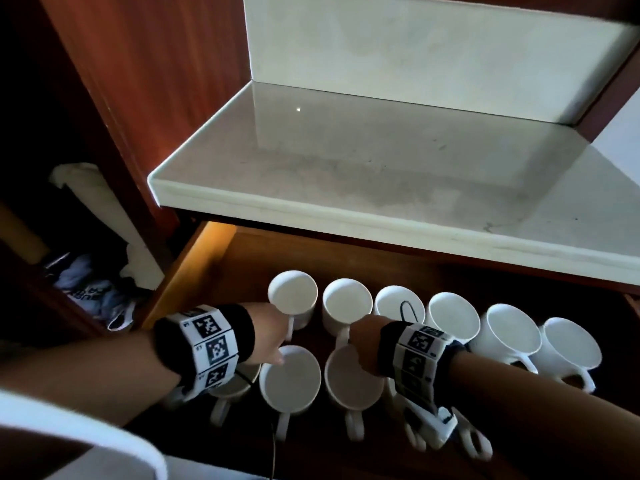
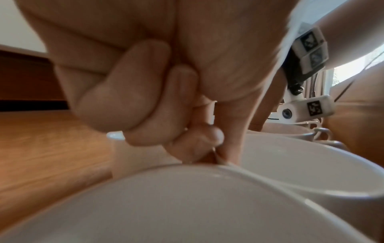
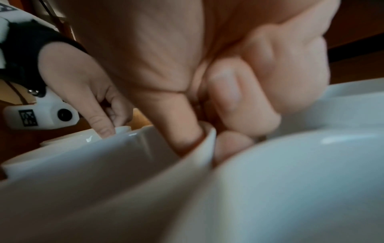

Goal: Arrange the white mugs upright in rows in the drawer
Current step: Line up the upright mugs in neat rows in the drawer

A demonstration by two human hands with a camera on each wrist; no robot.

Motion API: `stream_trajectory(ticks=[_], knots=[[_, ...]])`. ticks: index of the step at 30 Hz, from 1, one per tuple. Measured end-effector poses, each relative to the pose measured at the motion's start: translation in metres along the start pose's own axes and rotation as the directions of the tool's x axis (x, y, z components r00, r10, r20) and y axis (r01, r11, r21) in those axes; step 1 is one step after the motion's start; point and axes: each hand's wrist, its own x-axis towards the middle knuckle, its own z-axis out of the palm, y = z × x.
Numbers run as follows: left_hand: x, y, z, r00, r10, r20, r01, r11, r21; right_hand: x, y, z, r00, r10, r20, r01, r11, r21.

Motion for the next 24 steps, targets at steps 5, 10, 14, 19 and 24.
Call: stream_trajectory(ticks=[5, 10, 14, 19, 24], knots=[[0.011, 0.000, 0.001, 0.997, 0.079, -0.022, -0.076, 0.990, 0.119, 0.006, 0.007, 0.005, 0.999, -0.008, 0.045, 0.006, 0.999, 0.038], [0.015, 0.002, 0.001, 0.993, 0.117, -0.020, -0.111, 0.973, 0.201, 0.011, 0.009, 0.010, 0.996, 0.013, 0.094, -0.017, 0.999, 0.047], [0.018, 0.001, 0.006, 0.990, 0.129, -0.052, -0.116, 0.975, 0.191, 0.009, 0.008, 0.010, 0.996, 0.018, 0.084, -0.021, 0.999, 0.035], [0.018, -0.008, 0.011, 0.985, 0.159, -0.069, -0.149, 0.980, 0.135, -0.008, 0.003, -0.018, 0.996, 0.087, 0.024, -0.088, 0.995, 0.038], [0.000, -0.037, -0.001, 0.991, 0.068, -0.111, -0.070, 0.997, -0.015, -0.018, -0.025, -0.055, 0.990, 0.055, -0.129, -0.038, 0.991, 0.131]])
